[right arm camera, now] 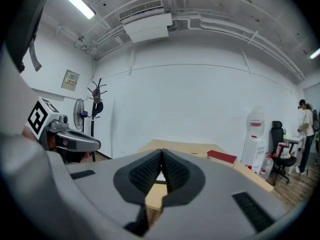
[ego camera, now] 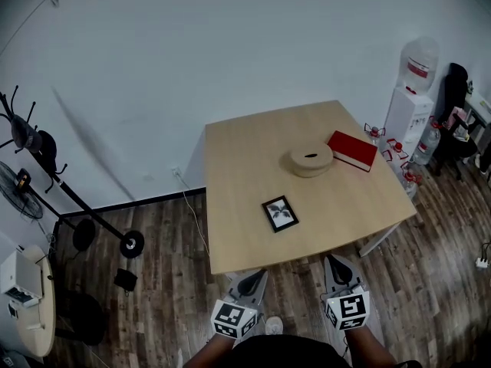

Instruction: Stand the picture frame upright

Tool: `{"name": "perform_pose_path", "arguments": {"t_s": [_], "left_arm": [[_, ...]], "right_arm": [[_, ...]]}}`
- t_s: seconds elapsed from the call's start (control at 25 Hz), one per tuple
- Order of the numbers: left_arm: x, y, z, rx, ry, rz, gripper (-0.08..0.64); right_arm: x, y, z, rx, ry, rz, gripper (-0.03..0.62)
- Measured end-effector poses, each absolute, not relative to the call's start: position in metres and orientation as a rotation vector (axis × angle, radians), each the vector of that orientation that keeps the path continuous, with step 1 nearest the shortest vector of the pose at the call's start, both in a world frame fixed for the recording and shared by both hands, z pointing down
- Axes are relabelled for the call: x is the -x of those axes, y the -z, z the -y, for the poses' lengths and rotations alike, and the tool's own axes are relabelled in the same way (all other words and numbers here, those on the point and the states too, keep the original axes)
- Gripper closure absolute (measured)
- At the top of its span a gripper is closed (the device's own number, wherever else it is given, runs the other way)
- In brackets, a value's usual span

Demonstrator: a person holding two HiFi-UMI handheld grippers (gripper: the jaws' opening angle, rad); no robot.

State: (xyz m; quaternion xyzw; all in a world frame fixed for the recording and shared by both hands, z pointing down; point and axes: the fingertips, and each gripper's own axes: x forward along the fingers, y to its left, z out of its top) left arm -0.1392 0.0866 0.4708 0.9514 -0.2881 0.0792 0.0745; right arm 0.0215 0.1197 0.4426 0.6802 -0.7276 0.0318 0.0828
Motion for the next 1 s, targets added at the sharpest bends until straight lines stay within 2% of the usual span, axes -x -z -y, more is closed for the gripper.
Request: {"name": "perform_pose_path", "arguments": {"t_s": [0.4,0.6,1.0], "left_arm": [[0.139,-0.488,-0.033,-2.840,-0.290,0.789,0.555],[0.122,-0.505,-0.011,-2.822,-0.345,0.757,0.555],[0.077,-0.510,0.063,-2.758,-0.360,0.902,0.555]], "right_arm": [[-0.020,-0.470,-0.055,-2.028,-0.228,2.148,0.583],[-0.035,-0.479,-0.022,-2.032,-0.391,2.234,0.583],[-0.086,-0.490,0.062,-1.905,-0.458,2.322,0.583]]}}
